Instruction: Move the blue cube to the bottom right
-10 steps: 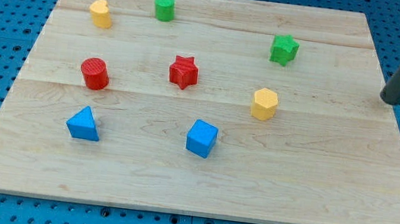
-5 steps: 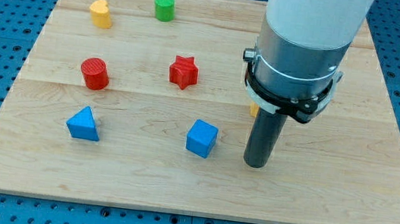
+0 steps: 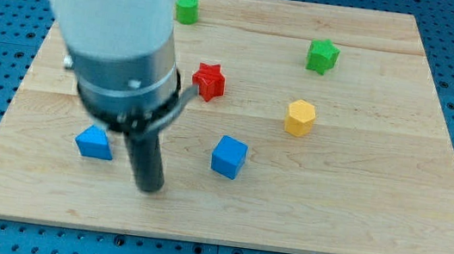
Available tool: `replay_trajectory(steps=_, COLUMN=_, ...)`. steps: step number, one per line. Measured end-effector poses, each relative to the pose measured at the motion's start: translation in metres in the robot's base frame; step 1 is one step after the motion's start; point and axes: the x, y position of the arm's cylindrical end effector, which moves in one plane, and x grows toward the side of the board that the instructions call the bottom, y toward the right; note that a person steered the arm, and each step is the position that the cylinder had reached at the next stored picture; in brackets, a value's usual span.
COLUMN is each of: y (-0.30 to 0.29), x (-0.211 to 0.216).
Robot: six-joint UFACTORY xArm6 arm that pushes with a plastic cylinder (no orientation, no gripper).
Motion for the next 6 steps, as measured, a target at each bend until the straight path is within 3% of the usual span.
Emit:
replay_trajectory(steps=2, y=0.136, x=-0.019)
replay_trajectory(steps=3, y=0.120, x=-0.043)
replay_trajectory(steps=4, y=0.190, x=-0.053)
replay_trajectory(steps=5, y=0.236, x=-0.034)
replay_trajectory(steps=6, y=0.193, x=-0.036)
